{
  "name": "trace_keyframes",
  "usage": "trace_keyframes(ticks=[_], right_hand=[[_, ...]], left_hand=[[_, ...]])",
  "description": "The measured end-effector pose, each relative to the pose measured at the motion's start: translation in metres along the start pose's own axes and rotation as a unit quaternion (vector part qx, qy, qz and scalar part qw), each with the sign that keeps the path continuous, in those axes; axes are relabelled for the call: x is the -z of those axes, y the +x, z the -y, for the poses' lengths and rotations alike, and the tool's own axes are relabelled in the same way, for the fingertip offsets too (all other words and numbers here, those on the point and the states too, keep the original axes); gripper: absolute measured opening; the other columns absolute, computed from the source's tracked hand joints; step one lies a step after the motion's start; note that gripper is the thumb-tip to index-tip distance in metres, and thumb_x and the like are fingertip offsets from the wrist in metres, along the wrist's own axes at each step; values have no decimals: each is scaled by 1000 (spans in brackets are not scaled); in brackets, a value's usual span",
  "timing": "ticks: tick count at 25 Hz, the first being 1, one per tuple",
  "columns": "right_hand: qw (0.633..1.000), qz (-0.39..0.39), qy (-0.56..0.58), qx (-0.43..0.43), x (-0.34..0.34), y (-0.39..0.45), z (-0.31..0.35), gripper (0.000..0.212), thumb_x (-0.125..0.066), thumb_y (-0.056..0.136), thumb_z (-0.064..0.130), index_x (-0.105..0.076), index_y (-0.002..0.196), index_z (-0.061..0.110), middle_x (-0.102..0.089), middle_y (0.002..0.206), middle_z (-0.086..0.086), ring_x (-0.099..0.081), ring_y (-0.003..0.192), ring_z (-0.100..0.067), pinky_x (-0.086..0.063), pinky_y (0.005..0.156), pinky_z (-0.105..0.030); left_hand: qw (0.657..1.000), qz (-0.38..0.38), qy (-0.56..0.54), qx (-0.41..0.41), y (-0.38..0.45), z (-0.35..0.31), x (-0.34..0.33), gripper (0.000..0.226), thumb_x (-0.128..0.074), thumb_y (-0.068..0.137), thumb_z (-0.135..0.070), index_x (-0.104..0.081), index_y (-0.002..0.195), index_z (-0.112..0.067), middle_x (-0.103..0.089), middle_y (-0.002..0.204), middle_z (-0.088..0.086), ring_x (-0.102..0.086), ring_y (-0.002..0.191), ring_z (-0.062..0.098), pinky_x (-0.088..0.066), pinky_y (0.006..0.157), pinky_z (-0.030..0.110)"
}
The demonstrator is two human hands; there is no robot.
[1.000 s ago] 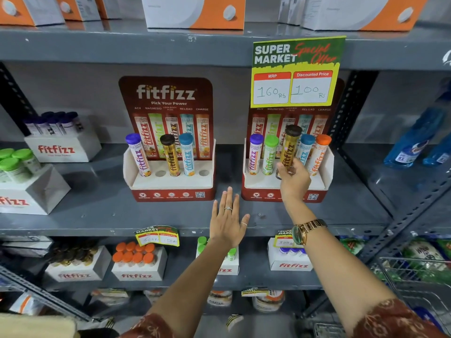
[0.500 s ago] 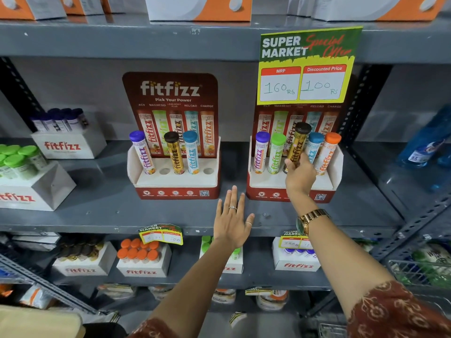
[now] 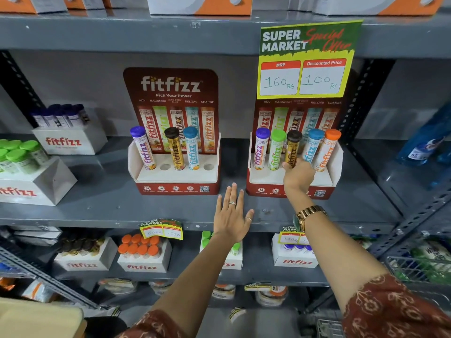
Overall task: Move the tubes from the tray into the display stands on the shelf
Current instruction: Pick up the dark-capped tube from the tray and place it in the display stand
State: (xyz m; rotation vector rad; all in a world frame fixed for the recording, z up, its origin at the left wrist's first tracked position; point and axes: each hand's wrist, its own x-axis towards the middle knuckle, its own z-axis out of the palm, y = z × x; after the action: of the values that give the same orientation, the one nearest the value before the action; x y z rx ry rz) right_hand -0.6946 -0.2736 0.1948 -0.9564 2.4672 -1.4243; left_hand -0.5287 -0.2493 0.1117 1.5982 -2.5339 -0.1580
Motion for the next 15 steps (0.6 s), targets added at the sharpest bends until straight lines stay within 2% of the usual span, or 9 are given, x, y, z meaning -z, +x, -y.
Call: trace_keyframes(ticks=[3, 6, 10, 15], right_hand=[[999, -14, 35, -33, 4, -7, 2, 22, -62, 89, 14, -67, 101, -3, -68, 101, -27, -62, 97, -39, -50, 78, -42], [999, -4, 41, -21, 12, -11, 6, 24, -64, 87, 19, -68, 101, 1, -70, 102, -23, -62, 98, -38, -50, 81, -39], [1000, 10, -9, 7, 18, -4, 18, 34, -65, 85, 28, -65, 102, -1, -68, 104, -23, -61, 101, -37, -50, 82, -38], [999, -2, -41, -29, 16, -4, 23, 41, -64, 87, 27, -62, 104, -9, -65, 110, -29, -60, 104, -40, -51, 83, -41]], left_hand=[[1000, 11, -3, -2, -4, 1, 4, 66, -15, 97, -50, 1, 148, -11, 13, 157, 9, 12, 144, 24, 8, 116, 38], [999, 24, -30, 2, -13, 9, 7, 65, -19, 98, -48, -1, 148, -10, 7, 158, 9, 7, 145, 24, 6, 116, 36], [998, 56, -42, -7, -28, 20, 12, 63, -24, 98, -46, -1, 148, -14, 0, 159, 6, 3, 146, 23, 4, 116, 35], [996, 80, -24, -23, -35, 26, 16, 63, -26, 99, -44, -2, 148, -14, 1, 159, 5, 3, 146, 23, 0, 118, 38]])
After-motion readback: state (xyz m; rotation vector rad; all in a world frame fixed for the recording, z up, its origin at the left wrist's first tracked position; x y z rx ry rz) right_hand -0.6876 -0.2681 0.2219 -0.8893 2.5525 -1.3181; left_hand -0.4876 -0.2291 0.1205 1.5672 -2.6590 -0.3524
